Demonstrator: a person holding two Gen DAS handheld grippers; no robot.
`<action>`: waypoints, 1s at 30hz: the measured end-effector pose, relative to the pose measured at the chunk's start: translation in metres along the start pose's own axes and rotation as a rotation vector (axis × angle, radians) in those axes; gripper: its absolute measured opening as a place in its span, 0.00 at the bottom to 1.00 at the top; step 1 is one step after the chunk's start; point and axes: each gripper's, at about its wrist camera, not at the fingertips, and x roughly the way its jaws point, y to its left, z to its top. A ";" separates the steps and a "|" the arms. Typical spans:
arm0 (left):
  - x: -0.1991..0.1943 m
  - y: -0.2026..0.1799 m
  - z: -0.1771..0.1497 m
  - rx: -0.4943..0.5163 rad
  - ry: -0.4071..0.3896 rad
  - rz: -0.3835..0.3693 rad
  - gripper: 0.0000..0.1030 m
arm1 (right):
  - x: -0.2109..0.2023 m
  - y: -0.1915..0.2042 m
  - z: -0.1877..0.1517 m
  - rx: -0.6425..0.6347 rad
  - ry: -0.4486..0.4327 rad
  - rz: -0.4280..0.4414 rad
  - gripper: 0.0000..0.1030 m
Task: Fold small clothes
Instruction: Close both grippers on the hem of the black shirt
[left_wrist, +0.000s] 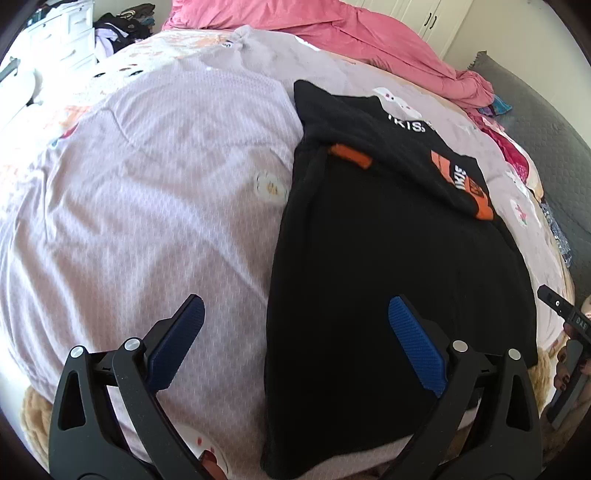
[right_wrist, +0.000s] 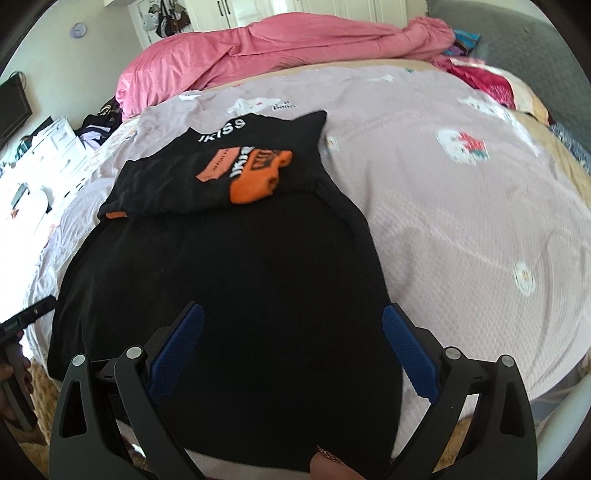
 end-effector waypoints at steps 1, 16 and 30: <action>0.000 0.001 -0.004 -0.006 0.008 -0.007 0.91 | -0.001 -0.002 -0.003 0.005 0.005 0.002 0.94; 0.000 -0.013 -0.041 0.008 0.089 -0.084 0.64 | -0.016 -0.027 -0.043 0.066 0.082 0.041 0.94; -0.004 -0.001 -0.047 -0.036 0.107 -0.103 0.64 | -0.008 -0.043 -0.059 0.069 0.129 0.093 0.17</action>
